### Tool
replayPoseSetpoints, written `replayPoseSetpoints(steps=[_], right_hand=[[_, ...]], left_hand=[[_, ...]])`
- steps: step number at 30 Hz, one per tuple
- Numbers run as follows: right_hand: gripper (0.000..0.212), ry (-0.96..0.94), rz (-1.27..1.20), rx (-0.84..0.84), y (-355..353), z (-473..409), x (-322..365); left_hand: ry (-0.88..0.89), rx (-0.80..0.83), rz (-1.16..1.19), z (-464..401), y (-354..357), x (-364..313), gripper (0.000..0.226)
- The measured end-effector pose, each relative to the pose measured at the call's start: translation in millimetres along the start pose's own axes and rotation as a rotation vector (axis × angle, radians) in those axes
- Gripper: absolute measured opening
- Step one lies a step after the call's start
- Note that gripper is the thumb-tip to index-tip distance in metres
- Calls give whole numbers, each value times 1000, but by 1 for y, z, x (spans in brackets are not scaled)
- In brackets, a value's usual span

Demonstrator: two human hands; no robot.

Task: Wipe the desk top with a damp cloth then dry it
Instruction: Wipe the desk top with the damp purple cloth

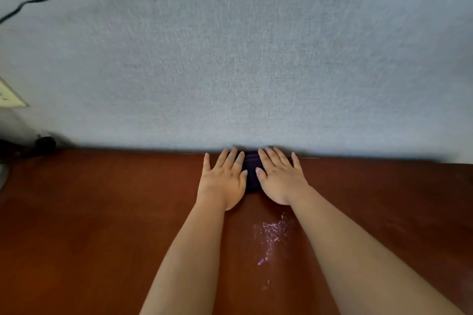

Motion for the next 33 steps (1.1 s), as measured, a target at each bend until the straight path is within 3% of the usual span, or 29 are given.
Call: replayPoseSetpoints(steps=[21,33], right_hand=[[55,79,-35,-10,25,100,3],[55,35,-5,-10,11,47,-15]], left_hand=[[76,66,-37,82,17,-32,55],[55,34,-27,33,9,-29,55]])
Point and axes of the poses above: each hand's wrist, its own z-axis away from the middle knuckle, its own y-axis out of the palm, x = y × z, the point moved 2 cm from there along -z, towards the middle knuckle, and after that the axes turned 9 degrees about z, right-handed, at the moved point
